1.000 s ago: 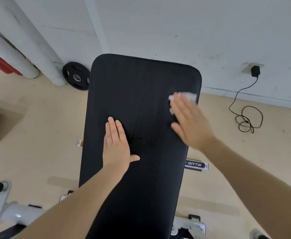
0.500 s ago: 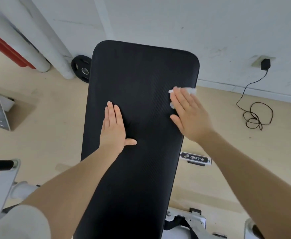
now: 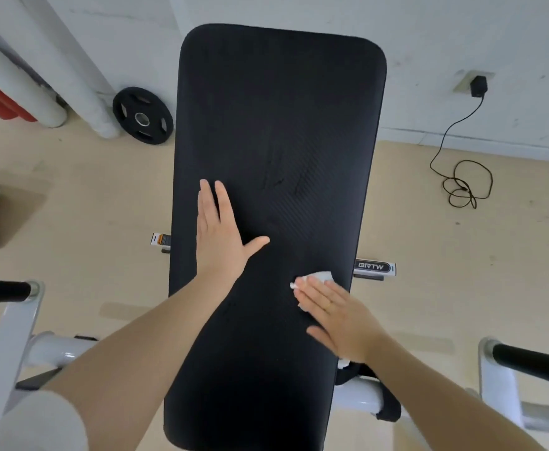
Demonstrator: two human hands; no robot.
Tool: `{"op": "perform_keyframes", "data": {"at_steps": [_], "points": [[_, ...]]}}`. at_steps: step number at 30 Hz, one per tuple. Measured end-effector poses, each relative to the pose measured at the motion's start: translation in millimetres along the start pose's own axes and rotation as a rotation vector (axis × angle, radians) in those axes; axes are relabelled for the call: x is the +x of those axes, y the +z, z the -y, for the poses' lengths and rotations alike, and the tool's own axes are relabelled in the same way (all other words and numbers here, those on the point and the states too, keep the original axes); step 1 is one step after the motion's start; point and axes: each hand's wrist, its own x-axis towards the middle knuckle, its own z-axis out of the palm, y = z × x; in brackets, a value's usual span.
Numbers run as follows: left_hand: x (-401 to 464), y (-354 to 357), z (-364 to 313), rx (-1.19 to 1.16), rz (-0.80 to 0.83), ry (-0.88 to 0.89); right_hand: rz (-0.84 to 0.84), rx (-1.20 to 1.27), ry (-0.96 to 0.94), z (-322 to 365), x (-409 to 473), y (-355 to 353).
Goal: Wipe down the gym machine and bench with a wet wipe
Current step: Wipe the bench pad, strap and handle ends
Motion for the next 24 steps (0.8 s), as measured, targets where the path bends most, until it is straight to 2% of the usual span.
{"op": "perform_keyframes", "data": {"at_steps": [7,12,15,18,21,24], "points": [[-33.0,1.5,45.9,0.175,0.121,-0.085,-0.121,-0.101,0.073,-54.5,87.0,-61.9],[-29.7,7.0,50.9,0.186,0.19,-0.072,-0.176,-0.01,0.368,-76.0,123.8,-96.9],[-28.2,5.3,58.1,0.224,0.2,-0.033,-0.113,-0.185,0.19,-39.0,104.2,-64.6],[-29.2,0.5,66.0,0.246,0.196,0.017,-0.001,-0.153,-0.016,22.4,57.0,-14.6],[-27.2,-5.0,72.7,0.267,0.212,0.058,0.026,-0.037,-0.033,49.3,30.4,5.6],[-27.5,-3.7,79.3,0.304,0.206,0.096,-0.018,-0.065,-0.04,29.2,49.9,-7.7]]}}
